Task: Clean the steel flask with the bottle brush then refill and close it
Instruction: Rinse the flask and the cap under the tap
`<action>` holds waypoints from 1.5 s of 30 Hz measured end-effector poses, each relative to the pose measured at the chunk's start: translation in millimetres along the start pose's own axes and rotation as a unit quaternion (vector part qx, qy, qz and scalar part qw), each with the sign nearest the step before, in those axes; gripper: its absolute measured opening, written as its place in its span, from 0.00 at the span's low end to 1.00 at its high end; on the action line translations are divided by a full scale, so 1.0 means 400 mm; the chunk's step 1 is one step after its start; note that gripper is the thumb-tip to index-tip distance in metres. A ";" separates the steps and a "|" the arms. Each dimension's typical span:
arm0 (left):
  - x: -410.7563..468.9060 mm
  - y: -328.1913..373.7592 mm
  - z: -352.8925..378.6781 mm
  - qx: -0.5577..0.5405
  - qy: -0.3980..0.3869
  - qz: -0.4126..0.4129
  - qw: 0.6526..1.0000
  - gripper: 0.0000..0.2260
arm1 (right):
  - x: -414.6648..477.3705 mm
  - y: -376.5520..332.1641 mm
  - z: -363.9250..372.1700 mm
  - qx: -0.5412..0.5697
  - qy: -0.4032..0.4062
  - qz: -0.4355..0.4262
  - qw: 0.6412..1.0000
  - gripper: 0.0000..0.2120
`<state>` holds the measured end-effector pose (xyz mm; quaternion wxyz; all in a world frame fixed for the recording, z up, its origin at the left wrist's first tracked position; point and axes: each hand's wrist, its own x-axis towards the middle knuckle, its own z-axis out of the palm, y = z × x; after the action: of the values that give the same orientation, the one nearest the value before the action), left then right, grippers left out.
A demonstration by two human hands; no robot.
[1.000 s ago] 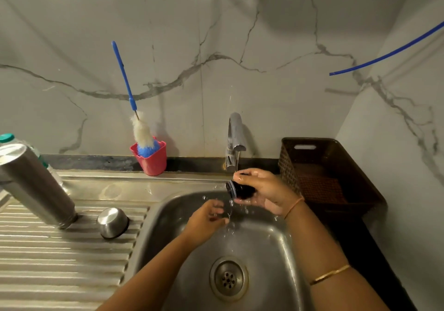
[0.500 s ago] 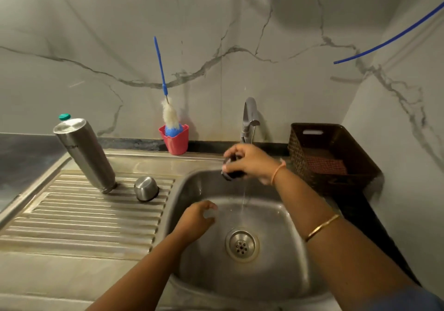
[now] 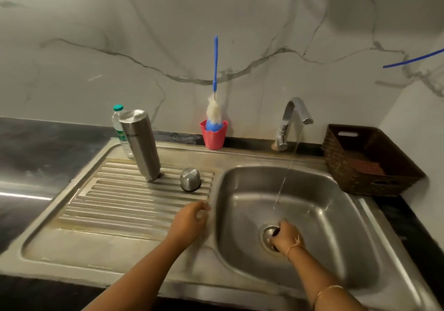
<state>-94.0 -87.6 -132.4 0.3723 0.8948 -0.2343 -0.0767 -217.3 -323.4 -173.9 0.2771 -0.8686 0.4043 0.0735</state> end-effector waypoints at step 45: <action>0.016 -0.388 -0.261 0.285 -0.102 -0.092 0.949 0.37 | -0.121 -0.700 0.294 0.130 0.097 -0.290 0.943 0.29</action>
<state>0.2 70.3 -167.0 0.0672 0.9686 -0.1998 -0.1319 -29.8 -82.4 -136.8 0.3563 -0.9077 0.1652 -0.1475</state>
